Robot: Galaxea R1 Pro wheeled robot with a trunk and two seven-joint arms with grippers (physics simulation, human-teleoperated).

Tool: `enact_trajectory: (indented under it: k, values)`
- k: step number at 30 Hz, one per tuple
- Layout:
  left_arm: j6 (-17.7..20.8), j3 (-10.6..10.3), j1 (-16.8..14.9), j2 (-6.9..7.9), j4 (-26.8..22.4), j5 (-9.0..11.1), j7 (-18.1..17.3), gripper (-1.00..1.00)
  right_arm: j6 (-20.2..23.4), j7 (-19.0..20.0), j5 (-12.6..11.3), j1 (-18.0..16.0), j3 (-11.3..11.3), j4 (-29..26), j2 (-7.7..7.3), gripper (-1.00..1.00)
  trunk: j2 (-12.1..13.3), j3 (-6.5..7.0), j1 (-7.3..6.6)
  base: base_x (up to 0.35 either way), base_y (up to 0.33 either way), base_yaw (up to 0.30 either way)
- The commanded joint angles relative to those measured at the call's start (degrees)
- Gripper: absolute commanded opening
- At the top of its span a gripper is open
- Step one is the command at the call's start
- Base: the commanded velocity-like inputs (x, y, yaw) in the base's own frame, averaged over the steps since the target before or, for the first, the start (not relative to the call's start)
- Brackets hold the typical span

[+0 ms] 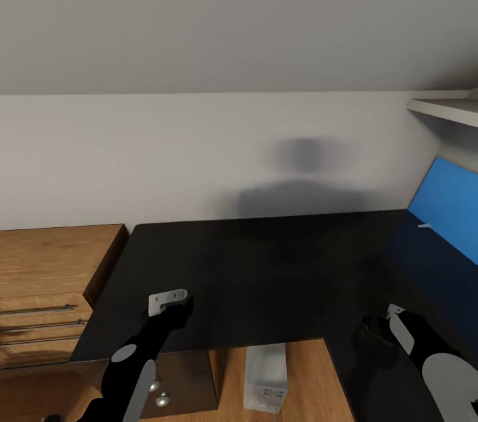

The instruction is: In the bedroom, organize the workspace by keeping the computer under the desk, ensuring the monitor is on the desk, placing the keyboard on the desk next to the monitor, placing the mouse on the desk next to the keyboard, moving the folder from the swivel chair onto the desk next to the mouse, stacking the notebook on top of the folder with the pen on top of the notebook, and positioning the swivel chair next to the desk.

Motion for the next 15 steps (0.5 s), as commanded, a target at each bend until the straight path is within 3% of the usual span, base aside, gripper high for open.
enact_trajectory:
  k: [1,15]
  values:
    - [0.2,-0.1,0.0,0.01,-0.1,0.6,0.5,1.0,0.2,-0.4,-0.6,0.0,-0.1,-0.1,0.01,1.0,-0.1,-0.07,0.01,-0.001,0.0,0.0]
    - [0.2,-0.1,0.0,0.01,-0.1,0.6,0.5,1.0,0.2,-0.4,-0.6,0.0,-0.1,-0.2,0.03,1.0,-0.1,-0.07,0.01,0.0,0.0,0.0]
